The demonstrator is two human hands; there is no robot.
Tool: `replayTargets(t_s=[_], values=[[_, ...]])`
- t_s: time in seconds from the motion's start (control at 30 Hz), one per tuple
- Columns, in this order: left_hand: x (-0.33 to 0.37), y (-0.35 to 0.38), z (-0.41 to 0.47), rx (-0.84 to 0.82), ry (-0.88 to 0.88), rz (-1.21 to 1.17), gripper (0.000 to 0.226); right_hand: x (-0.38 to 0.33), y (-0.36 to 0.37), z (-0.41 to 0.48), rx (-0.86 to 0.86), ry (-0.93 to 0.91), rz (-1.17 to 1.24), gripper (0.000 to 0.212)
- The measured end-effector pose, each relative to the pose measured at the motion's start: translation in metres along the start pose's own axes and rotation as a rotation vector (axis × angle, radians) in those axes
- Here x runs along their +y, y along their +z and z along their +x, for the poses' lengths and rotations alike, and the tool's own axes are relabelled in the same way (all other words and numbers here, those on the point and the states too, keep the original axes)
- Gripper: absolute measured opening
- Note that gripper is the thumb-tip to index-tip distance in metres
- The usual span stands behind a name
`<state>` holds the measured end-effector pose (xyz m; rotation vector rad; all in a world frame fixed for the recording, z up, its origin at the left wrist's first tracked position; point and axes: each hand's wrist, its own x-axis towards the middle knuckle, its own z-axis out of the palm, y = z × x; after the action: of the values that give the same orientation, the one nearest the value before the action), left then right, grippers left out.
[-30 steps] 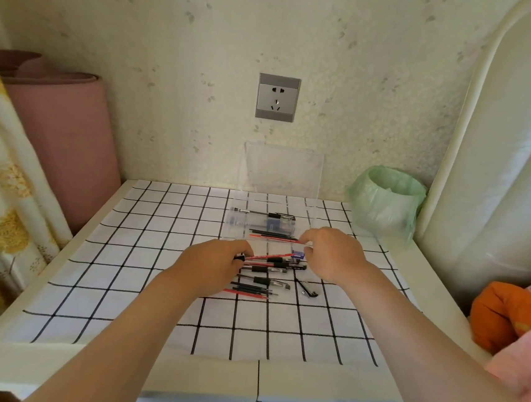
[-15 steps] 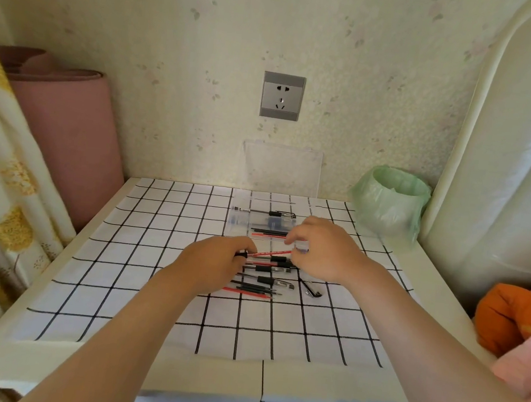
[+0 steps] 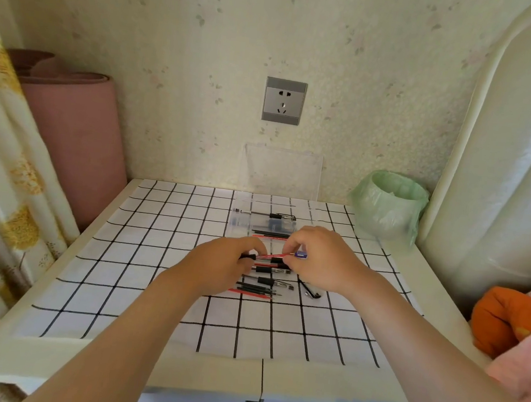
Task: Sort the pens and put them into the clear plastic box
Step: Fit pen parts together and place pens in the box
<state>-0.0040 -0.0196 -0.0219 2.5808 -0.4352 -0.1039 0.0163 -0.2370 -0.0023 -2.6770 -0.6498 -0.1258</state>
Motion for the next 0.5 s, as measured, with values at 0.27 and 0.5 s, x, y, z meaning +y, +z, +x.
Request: replayTargets(t_s=[0.27, 0.5], values=[[0.007, 0.01, 0.005, -0.069, 0.028, -0.07, 0.03, -0.004, 0.008, -0.005, -0.114, 0.038, 0.222, 0.018], [0.01, 0.011, 0.005, -0.079, 0.01, -0.09, 0.037, 0.018, -0.004, -0.014, -0.152, 0.091, 0.056, 0.021]])
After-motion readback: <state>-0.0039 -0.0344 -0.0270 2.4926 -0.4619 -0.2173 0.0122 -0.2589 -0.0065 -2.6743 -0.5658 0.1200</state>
